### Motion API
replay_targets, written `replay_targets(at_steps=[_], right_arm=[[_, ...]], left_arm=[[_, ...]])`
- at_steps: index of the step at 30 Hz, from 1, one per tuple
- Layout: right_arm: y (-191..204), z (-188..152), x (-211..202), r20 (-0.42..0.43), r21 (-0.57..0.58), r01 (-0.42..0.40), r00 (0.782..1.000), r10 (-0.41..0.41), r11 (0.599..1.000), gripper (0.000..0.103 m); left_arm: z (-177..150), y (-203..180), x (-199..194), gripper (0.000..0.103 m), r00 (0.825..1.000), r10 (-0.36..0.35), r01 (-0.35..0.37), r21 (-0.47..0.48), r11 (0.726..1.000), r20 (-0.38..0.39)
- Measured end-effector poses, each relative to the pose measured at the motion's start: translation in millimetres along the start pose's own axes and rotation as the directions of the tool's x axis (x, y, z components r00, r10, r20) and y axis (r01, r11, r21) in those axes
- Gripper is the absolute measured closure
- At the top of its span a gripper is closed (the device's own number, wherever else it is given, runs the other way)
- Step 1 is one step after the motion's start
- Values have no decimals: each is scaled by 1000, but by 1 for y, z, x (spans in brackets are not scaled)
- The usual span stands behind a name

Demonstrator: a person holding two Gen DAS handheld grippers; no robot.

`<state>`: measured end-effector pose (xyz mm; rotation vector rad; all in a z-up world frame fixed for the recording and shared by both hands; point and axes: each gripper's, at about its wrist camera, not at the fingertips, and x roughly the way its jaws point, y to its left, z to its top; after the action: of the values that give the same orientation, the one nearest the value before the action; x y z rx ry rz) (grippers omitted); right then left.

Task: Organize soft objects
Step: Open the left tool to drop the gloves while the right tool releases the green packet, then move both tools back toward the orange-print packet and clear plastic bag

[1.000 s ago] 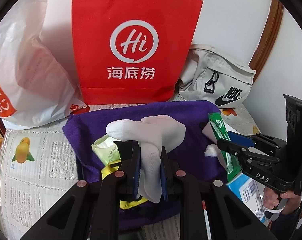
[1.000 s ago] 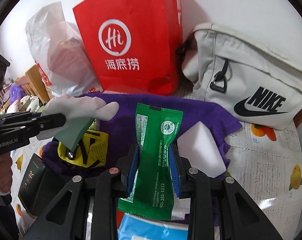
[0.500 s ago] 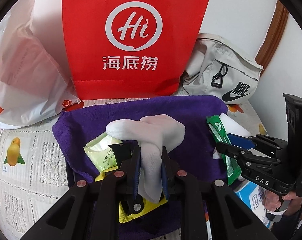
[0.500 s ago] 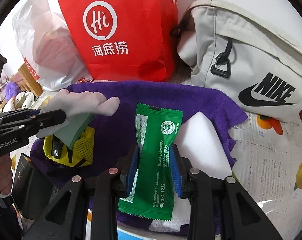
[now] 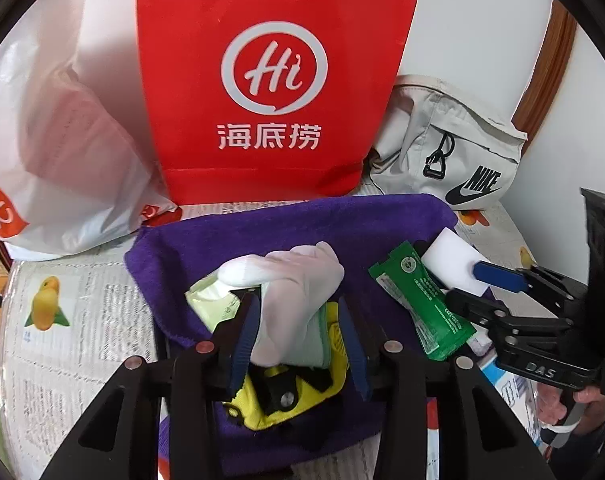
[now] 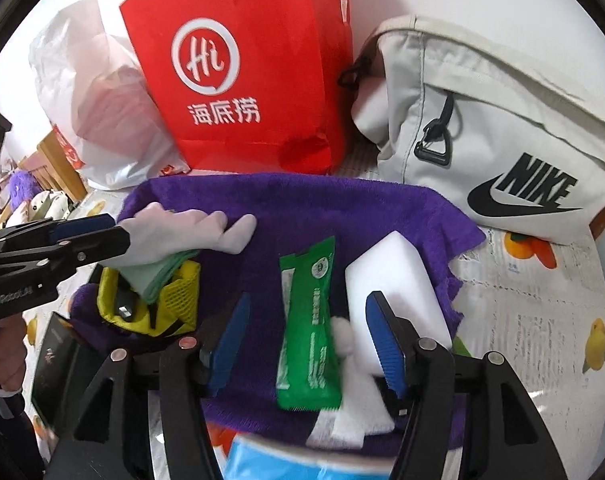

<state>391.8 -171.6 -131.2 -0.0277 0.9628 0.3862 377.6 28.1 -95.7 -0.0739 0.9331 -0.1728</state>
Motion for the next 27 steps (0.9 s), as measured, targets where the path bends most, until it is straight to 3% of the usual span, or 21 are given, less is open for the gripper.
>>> replay_targets(at_steps=[8, 14, 20, 27], right_arm=[[15, -29, -55, 107, 4, -3, 994, 3, 1000, 43], [32, -66, -99, 140, 10, -14, 990, 13, 1000, 43], [61, -118, -134, 95, -38, -25, 995, 29, 999, 43], [87, -182, -142, 23, -24, -58, 998, 58, 998, 43]], left_arm=[[-20, 1, -51, 61, 998, 39, -39, 9, 999, 48], [-51, -11, -101, 61, 994, 53, -56, 31, 998, 91], [-89, -22, -133, 61, 995, 25, -29, 40, 999, 96], [-135, -20, -152, 61, 996, 12, -13, 2, 1000, 90]])
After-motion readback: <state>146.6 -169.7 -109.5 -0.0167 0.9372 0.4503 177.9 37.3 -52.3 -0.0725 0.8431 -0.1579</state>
